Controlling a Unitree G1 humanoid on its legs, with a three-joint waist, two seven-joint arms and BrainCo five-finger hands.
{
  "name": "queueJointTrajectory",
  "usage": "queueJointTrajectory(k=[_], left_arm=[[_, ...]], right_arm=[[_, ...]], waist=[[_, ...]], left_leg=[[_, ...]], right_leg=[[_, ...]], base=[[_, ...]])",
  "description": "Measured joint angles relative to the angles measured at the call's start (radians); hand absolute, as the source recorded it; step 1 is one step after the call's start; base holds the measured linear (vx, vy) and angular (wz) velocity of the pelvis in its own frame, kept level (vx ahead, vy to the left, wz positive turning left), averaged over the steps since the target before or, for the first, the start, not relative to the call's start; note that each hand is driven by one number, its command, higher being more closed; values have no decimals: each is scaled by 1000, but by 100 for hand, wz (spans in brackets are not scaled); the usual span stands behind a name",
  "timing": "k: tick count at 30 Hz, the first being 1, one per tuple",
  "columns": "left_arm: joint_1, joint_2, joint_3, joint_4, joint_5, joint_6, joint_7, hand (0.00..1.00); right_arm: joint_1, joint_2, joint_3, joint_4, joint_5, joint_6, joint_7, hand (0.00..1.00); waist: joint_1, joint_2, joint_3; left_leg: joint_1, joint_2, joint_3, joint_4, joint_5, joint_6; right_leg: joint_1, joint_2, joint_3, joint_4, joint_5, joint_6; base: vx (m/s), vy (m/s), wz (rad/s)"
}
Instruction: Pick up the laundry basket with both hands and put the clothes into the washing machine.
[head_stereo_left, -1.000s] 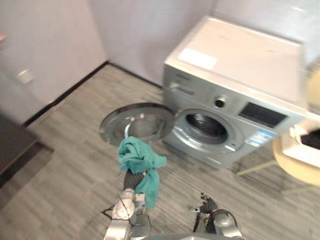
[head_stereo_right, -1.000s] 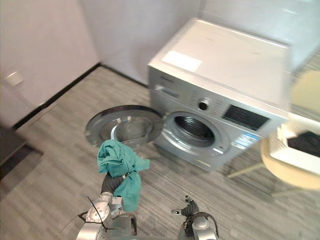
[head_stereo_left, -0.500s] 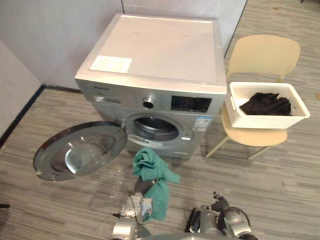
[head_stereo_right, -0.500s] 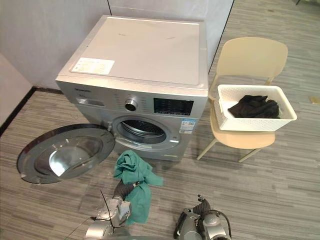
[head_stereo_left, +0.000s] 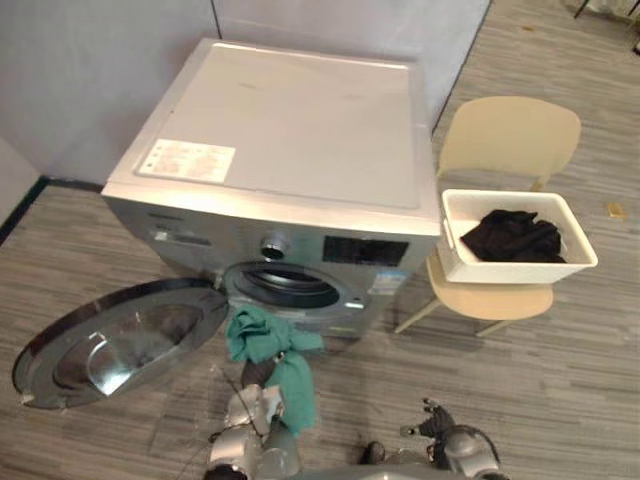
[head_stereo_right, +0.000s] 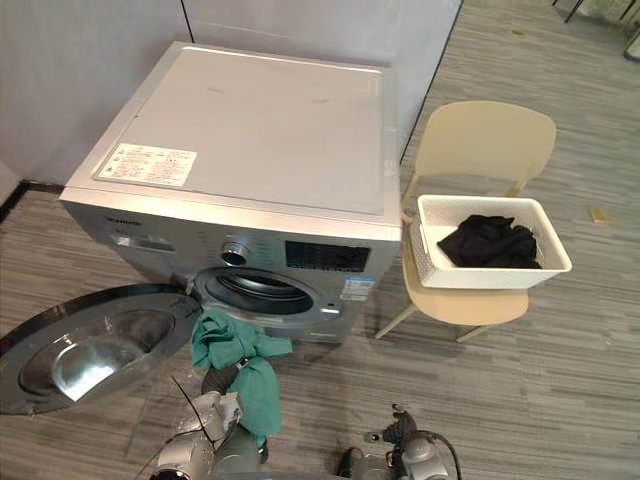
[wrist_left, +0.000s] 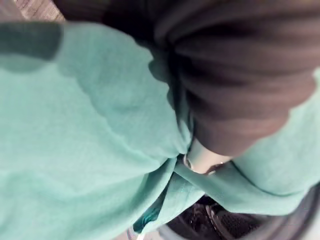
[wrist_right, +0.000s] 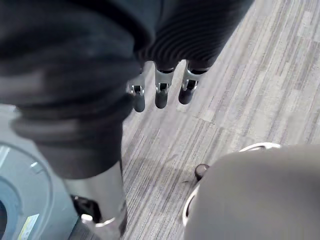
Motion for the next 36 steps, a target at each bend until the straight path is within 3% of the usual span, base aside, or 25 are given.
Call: queueJointTrajectory(k=[1, 2, 4, 5, 7, 11, 17, 22, 27, 36], left_arm=[[-22, 9, -2, 10, 0, 0, 5, 100], [-73, 21, -2, 31, -1, 0, 11, 100], [-155, 32, -14, 48, -22, -2, 34, 100], [-214, 32, -21, 61, -36, -13, 55, 100], [-302, 30, -32, 86, -62, -31, 78, 100], [-463, 50, -27, 149, -112, -40, 120, 100], [-528, 2, 43, 129, -153, -59, 155, 100], [-577, -46, 43, 23, -172, -61, 162, 100], [-679, -47, 50, -123, -180, -69, 205, 100], [-692, -46, 3, -512, -182, -129, 285, 100]], right_arm=[[-3, 11, 12, -14, 0, -1, 0, 0], [-26, 24, 38, -27, 0, -4, -1, 0], [-83, 21, 56, -46, 18, -5, -4, 0], [-126, 11, 59, -61, 20, -5, -15, 0], [-192, -8, 61, -62, 24, -7, -36, 0], [-283, 3, 76, -63, 42, 6, -70, 0], [-288, 35, 52, -256, 84, 23, -127, 0], [-299, 103, 6, -475, 96, 23, -184, 0], [-298, 132, -47, -599, 95, 23, -221, 0], [-233, 129, -108, -611, 85, 23, -226, 0]], waist=[[2, 3, 17], [0, -22, 44], [-1, -29, 97], [-1, -20, 123], [-3, -1, 144], [-21, -21, 222], [-27, -40, 249], [-26, -59, 267], [-24, -59, 268], [-12, -55, 268]], left_leg=[[-20, 1, -7, 29, -13, 5], [-56, 4, -22, 97, -33, 22], [-119, 5, -22, 190, -55, 58], [-177, 7, -22, 232, -66, 66], [-256, 11, -21, 253, -130, 65], [-401, 18, -15, 335, -146, 68], [-622, 52, -47, 469, -158, 95], [-859, 76, -89, 617, -179, 122], [-1051, 89, -112, 732, -189, 137], [-1156, 84, -137, 769, -185, 131]], right_leg=[[-20, -10, -5, 37, -13, 4], [-52, -32, -11, 116, -43, 10], [-130, -72, -2, 247, -88, 14], [-206, -95, 14, 324, -105, 18], [-324, -112, 37, 400, -131, 27], [-500, -149, 75, 541, -158, 27], [-727, -169, 94, 725, -203, 2], [-956, -192, 113, 915, -259, -14], [-1152, -218, 148, 1060, -290, -25], [-1249, -239, 145, 1127, -314, -52]], base=[[52, 241, 24], [-25, 219, 10], [-87, 185, -4], [-164, 142, -31], [-164, 133, -43], [-186, 71, -17], [-146, -18, -10], [-97, -43, -8], [-81, -35, -11], [-25, -53, 0]])
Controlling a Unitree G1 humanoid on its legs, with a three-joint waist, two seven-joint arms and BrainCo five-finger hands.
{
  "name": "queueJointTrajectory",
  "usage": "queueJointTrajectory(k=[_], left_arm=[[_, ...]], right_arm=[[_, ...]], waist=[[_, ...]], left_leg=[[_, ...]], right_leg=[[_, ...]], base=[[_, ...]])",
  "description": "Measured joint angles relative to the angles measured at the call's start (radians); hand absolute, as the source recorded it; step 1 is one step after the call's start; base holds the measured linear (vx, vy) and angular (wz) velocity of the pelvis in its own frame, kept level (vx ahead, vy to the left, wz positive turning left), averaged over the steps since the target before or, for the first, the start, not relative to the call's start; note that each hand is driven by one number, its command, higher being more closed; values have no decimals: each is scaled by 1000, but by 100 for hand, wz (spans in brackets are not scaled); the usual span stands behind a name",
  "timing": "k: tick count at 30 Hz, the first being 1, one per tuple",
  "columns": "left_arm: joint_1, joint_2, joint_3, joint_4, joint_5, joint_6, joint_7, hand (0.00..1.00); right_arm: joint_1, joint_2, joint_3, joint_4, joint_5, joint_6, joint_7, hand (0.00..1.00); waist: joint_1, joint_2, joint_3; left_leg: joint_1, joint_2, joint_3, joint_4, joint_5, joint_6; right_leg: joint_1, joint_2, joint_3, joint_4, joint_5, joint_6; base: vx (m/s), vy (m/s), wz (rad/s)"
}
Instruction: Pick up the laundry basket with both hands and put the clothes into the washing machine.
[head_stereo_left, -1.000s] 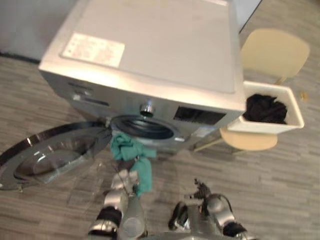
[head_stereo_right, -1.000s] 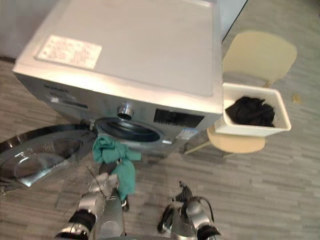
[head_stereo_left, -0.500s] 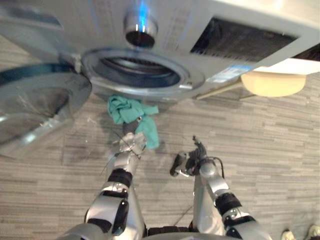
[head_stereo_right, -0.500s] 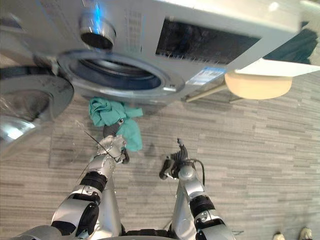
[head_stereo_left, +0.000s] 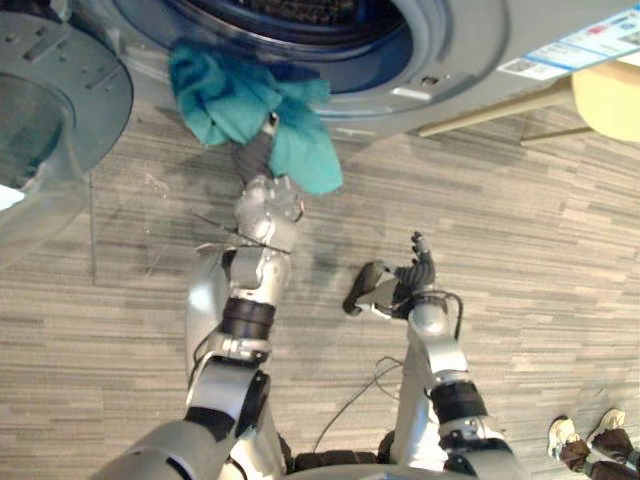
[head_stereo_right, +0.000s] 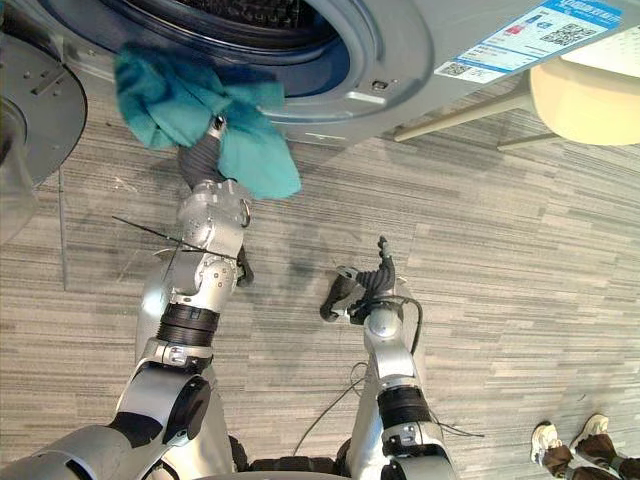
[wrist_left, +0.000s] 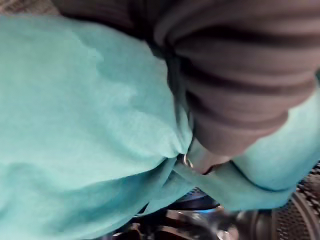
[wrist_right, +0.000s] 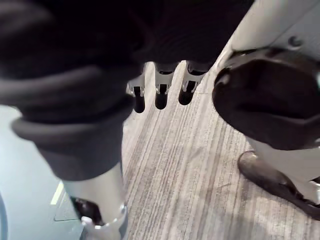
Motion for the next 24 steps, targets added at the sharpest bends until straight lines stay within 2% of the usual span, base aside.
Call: queueJointTrajectory(k=[5, 7, 8, 13, 15, 17, 18, 24], left_arm=[[110, -8, -54, -228, 46, -40, 3, 100], [123, -23, -55, -242, 45, -56, 3, 100], [57, -64, -101, -221, 8, -62, 4, 100], [-16, -63, -115, -177, 7, -65, 3, 100], [-122, -38, -110, -72, 1, -64, 5, 100], [-304, 58, -111, 49, -2, -48, 3, 100], [-471, 162, -119, 78, 2, -24, 0, 100], [-521, 152, -153, 151, 8, -16, 2, 100]], right_arm=[[34, -8, -30, -3, -20, -4, 6, 0], [35, -13, -34, -3, -20, -4, 6, 0], [43, -17, -33, -3, -19, -5, 12, 0], [43, -18, -34, -9, -18, -6, 27, 0], [46, -17, -33, -41, -16, -1, 30, 0], [47, -18, -33, -120, -11, -16, 29, 0], [49, -16, -43, -145, -7, -38, 29, 0], [53, -15, -57, -150, -4, -41, 29, 0]], waist=[[16, 3, -1], [26, 3, -1], [39, 3, -1], [39, 4, -2], [39, 3, -2], [28, 1, -3], [-21, 1, -4], [-27, 0, -4]], left_leg=[[0, -11, -7, -13, 7, -10], [1, -13, -7, -23, 12, -14], [4, -12, -15, -34, 23, -22], [4, -9, -16, -35, 24, -21], [-7, 1, -17, -33, 24, -21], [-49, 29, -21, -38, 30, -12], [-122, 51, -21, -37, 44, 12], [-128, 64, -22, -46, 44, 11]], right_leg=[[2, -2, -7, -4, -10, 1], [2, -1, -12, -8, -10, 0], [7, 3, -21, -12, -14, -5], [6, 7, -22, -16, -13, -5], [-3, 24, -28, -25, -8, -7], [-40, 54, -30, -52, 20, -15], [-106, 74, -32, -82, 51, -14], [-109, 77, -49, -96, 52, -16]], base=[[36, -48, 4], [30, -69, 6], [18, -80, 4], [3, -12, -1], [-1, -10, -20], [-8, 37, -70], [31, 68, -76], [45, -16, -14]])
